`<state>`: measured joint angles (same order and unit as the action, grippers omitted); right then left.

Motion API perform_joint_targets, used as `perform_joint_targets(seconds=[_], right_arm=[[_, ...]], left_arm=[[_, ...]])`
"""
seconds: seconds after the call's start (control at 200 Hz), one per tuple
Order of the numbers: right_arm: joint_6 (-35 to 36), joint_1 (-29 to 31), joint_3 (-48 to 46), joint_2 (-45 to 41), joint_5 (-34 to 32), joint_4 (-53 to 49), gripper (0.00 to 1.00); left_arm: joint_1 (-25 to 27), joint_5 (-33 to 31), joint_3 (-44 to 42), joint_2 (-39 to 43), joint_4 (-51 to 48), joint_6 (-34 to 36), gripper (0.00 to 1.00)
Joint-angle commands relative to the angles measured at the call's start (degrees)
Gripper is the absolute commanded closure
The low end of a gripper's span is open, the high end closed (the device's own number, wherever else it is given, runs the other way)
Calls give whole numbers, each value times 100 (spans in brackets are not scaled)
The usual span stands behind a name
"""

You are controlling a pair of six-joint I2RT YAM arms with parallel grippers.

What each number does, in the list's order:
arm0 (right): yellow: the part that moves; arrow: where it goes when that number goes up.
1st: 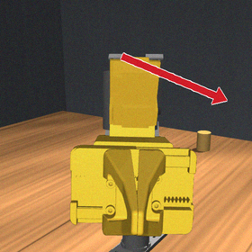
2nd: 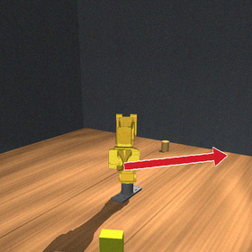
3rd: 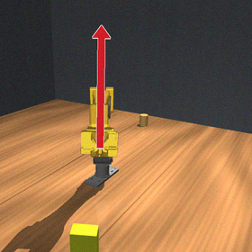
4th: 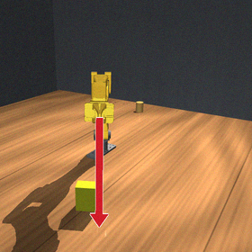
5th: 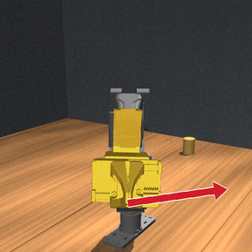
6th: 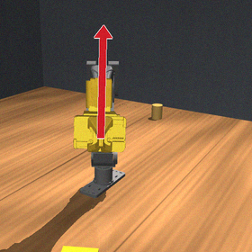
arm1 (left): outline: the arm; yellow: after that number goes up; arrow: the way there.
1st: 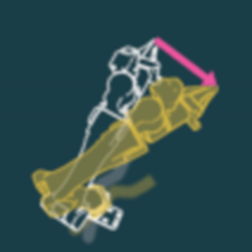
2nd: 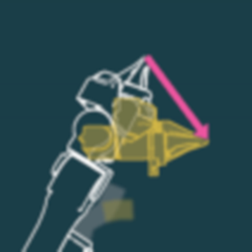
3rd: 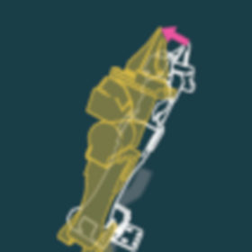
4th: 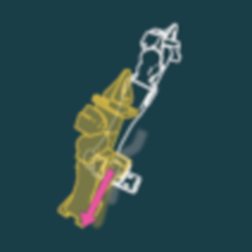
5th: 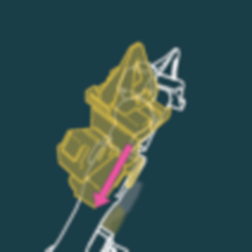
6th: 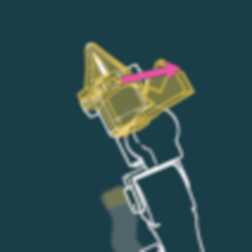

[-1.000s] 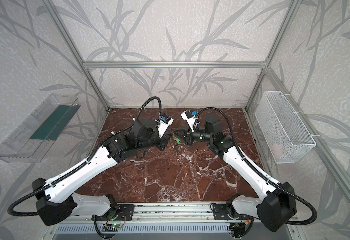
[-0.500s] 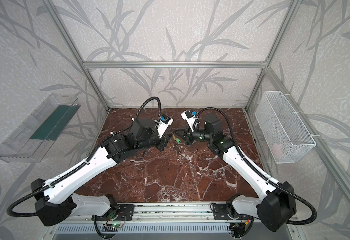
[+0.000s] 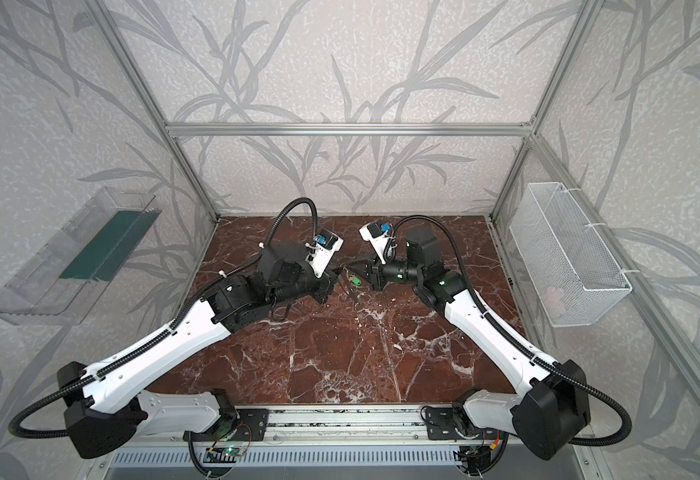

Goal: Put the keys on the keyring

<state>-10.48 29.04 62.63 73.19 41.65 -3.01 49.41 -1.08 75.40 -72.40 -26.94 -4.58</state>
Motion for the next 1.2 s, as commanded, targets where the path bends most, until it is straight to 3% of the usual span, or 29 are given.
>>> perform_joint_targets(seconds=[0.0,0.055,0.135,0.34,0.48,0.83,1.195], right_arm=[[98,-12,105,30,-101,-300,79],[82,-22,72,-25,-208,-282,63],[53,-42,-14,-140,-383,-202,49],[-20,-131,-188,-418,-583,16,43],[-118,-148,-298,-575,-418,342,43],[-289,-146,-392,-423,385,967,66],[-270,-137,-612,-402,600,1053,75]], left_arm=[[35,-94,1,270,532,42,100],[39,-103,-12,278,533,37,100],[36,-120,-42,305,548,36,100],[39,-190,-113,369,621,36,100],[36,-232,-196,426,728,54,100],[36,-65,-604,639,1259,45,100],[38,165,-685,664,1448,65,100]])
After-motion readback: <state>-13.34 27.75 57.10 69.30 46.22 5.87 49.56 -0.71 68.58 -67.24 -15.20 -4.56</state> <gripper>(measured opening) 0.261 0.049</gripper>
